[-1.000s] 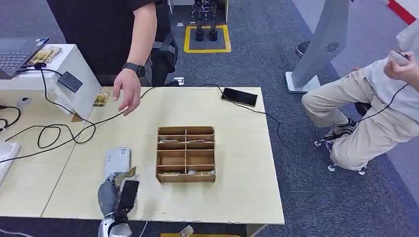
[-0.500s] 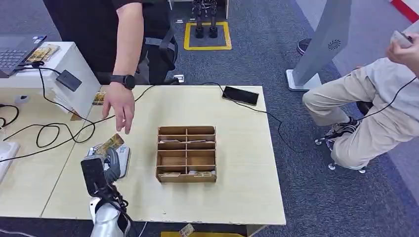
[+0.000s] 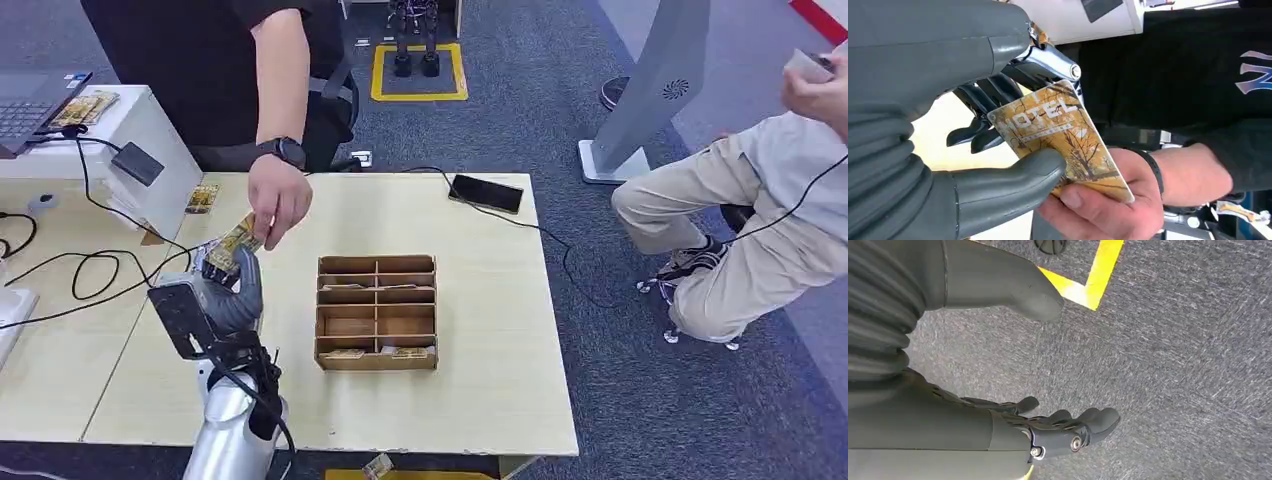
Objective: Pass the card to the sensor for recognition and then transmit it.
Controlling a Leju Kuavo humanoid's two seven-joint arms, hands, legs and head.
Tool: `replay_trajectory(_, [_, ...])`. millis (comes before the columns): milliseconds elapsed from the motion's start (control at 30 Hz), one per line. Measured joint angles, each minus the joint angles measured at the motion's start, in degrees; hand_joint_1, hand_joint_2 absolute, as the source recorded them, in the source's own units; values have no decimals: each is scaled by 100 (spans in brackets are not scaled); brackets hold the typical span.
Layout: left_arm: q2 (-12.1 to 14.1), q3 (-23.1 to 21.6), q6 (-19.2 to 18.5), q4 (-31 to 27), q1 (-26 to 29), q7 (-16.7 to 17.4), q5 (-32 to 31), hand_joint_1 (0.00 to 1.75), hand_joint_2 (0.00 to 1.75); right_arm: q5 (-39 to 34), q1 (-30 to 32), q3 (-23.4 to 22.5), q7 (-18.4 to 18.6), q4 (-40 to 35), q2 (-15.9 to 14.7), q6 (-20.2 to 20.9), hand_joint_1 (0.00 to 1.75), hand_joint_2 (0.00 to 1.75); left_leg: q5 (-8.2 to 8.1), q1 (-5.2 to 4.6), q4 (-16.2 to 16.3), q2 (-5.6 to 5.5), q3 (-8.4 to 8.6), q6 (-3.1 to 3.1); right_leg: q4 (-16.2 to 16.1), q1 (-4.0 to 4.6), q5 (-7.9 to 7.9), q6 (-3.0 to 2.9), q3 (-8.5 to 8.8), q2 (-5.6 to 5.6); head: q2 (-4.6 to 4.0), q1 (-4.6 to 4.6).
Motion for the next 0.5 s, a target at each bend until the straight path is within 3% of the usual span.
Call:
replay_trajectory(467, [72, -76, 39, -26, -178, 31, 92, 175, 175, 33, 1, 0, 0, 11, 0, 0, 0, 175, -3, 0, 0, 8, -1, -1, 0, 0, 0, 0, -4, 8, 0, 0])
replay_trajectory(500, [85, -98, 24, -26, -207, 91, 131, 54, 175, 35, 0, 0, 0, 13, 0, 0, 0, 175, -3, 0, 0, 8, -1, -1, 0, 0, 0, 0, -4, 8, 0, 0])
